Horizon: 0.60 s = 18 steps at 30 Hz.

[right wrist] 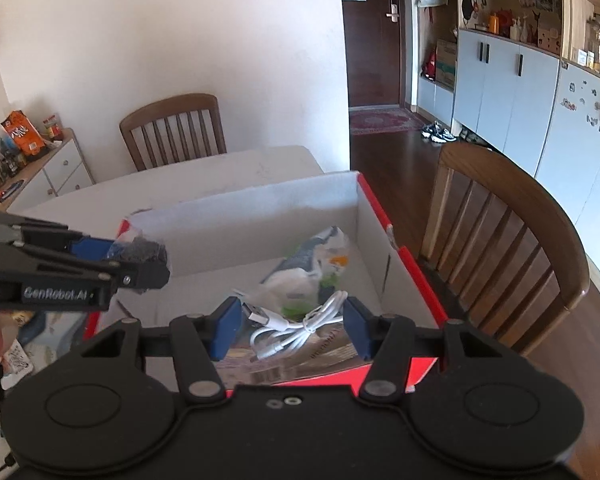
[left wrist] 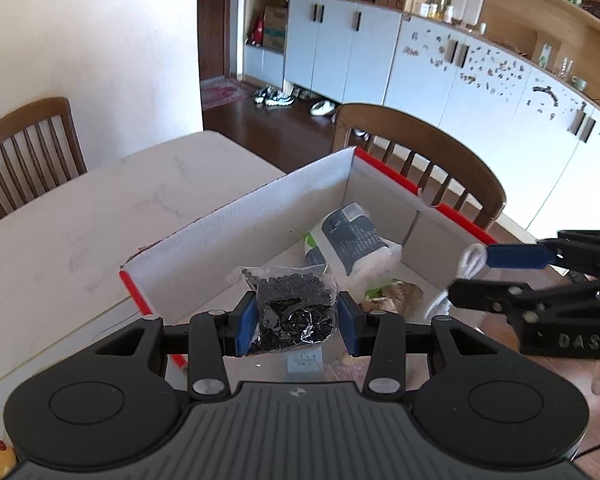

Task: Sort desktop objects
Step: 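Lower both items into the shoebox and open both tools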

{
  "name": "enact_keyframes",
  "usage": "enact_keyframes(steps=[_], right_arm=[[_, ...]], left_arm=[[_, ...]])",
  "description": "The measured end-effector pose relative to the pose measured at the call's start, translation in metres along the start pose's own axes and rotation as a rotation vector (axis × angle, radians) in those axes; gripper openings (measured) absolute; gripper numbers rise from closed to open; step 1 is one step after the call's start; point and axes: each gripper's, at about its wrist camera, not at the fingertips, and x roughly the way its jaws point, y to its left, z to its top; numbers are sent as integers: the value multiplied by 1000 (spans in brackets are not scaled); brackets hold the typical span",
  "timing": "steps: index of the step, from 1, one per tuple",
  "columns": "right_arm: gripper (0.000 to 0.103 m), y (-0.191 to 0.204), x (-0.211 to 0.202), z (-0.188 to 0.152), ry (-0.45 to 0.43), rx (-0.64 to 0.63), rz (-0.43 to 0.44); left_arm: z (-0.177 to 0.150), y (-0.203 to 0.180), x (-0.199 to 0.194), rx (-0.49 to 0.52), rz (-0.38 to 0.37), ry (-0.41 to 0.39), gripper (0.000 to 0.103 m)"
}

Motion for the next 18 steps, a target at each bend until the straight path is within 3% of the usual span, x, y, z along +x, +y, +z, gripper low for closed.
enact_keyframes(steps=[18], right_arm=[[55, -14, 36, -9, 121, -76, -27]], left_arm=[[12, 17, 100, -71, 82, 257, 41]])
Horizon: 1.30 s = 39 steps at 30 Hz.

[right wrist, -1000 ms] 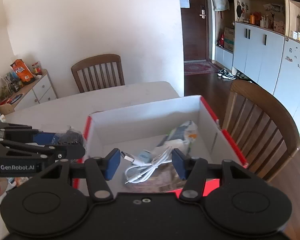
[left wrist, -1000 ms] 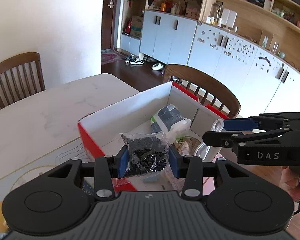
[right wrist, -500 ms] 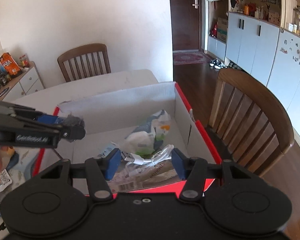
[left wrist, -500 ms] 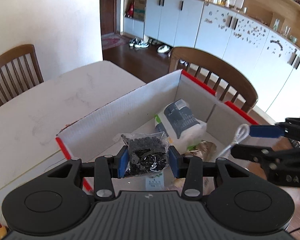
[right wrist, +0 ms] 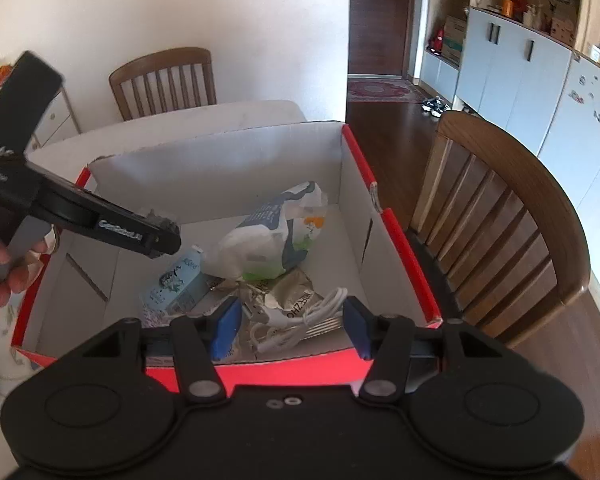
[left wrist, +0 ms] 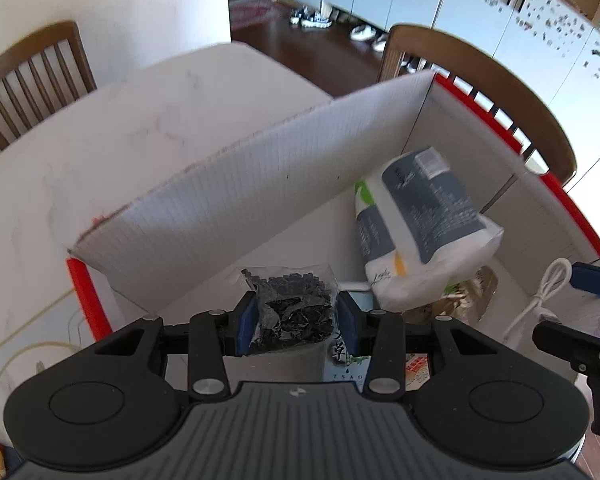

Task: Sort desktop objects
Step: 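Lower both items into the shoebox and open both tools, then withdraw both open tools from the box back over the placemat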

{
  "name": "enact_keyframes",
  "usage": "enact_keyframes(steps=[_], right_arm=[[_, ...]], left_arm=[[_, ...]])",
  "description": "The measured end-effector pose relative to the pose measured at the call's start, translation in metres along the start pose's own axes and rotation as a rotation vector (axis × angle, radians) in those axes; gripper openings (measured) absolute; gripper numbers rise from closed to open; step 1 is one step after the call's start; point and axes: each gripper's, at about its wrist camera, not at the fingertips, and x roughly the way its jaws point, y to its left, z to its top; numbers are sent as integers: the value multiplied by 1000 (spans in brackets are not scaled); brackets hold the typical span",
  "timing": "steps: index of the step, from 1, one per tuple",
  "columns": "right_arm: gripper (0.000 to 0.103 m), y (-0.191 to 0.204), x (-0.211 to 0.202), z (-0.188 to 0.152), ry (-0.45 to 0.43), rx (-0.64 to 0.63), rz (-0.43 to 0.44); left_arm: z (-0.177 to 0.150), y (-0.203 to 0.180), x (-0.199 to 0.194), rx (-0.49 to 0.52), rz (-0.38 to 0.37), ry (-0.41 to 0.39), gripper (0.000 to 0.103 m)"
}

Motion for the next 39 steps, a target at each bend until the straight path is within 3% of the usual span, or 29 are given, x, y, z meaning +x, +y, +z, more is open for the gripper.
enact_keyframes(steps=[11, 13, 15, 16, 21, 39], right_arm=[[55, -1, 20, 8, 43, -16, -14], [60, -2, 20, 8, 43, -7, -12], [65, -3, 18, 9, 32, 3, -9], [66, -4, 18, 8, 26, 8, -6], [69, -4, 13, 9, 19, 14, -1], [72, 10, -16, 7, -8, 7, 24]], left_arm=[[4, 2, 14, -43, -25, 75, 42], [4, 2, 13, -43, -27, 75, 42], [4, 3, 11, -50, -33, 74, 45], [3, 4, 10, -58, -36, 73, 52], [1, 1, -2, -58, -68, 32, 73], [-25, -9, -71, -11, -141, -105, 73]])
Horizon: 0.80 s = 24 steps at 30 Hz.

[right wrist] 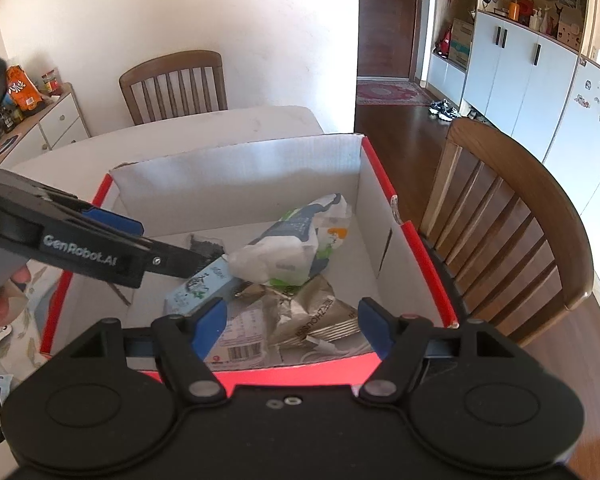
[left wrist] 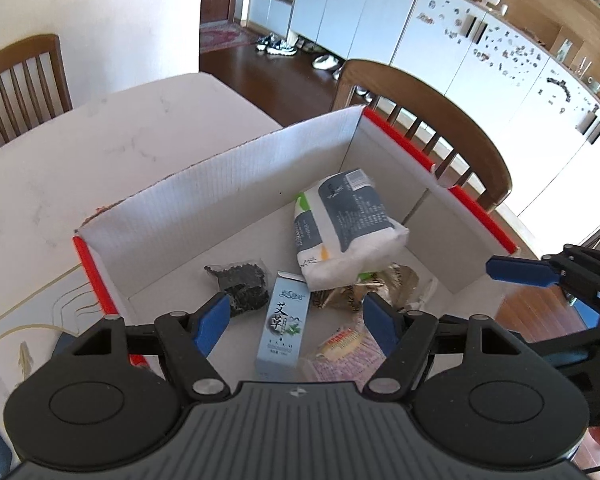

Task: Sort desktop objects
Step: 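Withdraw both open tools from the box back over the placemat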

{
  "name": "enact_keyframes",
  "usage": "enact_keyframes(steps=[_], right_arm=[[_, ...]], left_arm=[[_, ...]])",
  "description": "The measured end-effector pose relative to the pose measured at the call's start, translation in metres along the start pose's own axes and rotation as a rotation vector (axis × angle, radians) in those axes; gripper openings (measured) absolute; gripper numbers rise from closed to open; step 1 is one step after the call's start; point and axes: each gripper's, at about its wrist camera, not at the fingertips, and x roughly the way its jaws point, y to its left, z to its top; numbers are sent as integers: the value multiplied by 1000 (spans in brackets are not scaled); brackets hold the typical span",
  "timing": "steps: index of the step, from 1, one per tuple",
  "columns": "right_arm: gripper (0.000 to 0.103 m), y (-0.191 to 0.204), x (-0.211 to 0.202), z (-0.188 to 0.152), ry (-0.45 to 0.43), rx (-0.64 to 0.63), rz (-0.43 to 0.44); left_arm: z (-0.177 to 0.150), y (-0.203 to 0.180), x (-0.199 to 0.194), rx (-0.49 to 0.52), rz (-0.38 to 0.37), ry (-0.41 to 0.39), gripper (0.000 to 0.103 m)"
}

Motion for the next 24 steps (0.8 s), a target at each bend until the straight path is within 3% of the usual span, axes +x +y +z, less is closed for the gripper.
enact_keyframes(steps=[14, 24], right_arm=[[73, 26, -27, -8, -29, 9, 25], [77, 61, -44, -19, -53, 8, 53]], left_arm=[[-30, 1, -62, 23, -46, -107, 73], [-62, 24, -97, -13, -67, -155, 73]])
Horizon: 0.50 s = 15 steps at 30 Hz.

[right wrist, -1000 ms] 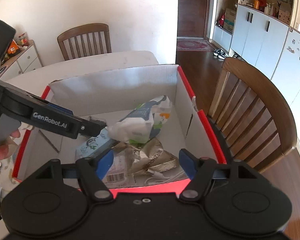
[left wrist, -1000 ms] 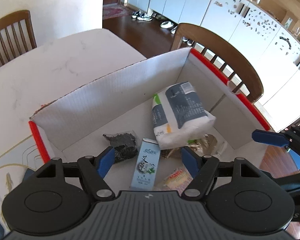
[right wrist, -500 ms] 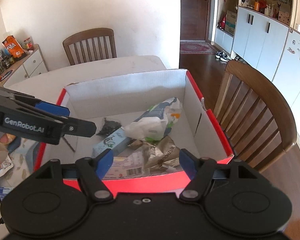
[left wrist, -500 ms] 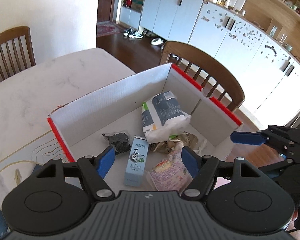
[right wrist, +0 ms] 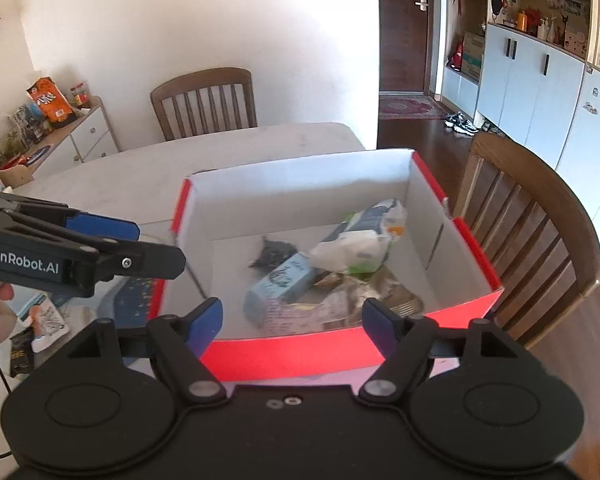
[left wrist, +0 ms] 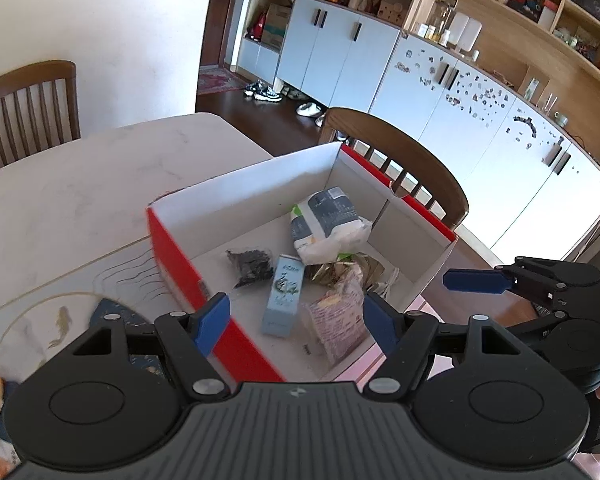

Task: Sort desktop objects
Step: 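Withdraw both open tools from the box back over the placemat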

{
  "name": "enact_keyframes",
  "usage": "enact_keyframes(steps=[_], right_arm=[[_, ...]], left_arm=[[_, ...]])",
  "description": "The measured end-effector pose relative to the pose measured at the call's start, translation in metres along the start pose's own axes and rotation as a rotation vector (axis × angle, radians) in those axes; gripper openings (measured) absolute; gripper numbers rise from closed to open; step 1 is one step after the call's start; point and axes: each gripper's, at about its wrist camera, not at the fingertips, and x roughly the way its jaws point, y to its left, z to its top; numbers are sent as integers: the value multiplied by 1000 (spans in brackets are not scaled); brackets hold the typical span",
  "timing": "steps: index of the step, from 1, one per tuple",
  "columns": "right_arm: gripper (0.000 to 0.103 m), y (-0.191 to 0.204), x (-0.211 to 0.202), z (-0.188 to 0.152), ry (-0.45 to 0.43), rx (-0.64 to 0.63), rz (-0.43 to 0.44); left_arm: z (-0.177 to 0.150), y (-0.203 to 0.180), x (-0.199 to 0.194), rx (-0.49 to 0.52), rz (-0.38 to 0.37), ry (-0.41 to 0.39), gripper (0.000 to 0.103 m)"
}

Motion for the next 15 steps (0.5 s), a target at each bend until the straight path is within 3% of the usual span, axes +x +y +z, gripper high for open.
enact_keyframes(steps=[4, 15], right_arm=[[80, 19, -6, -7, -18, 0, 12], [90, 91, -17, -28, -35, -25, 59]], left_arm=[[-11, 13, -18, -10, 2, -18, 81], [-41, 53, -63, -16, 29, -43, 86]])
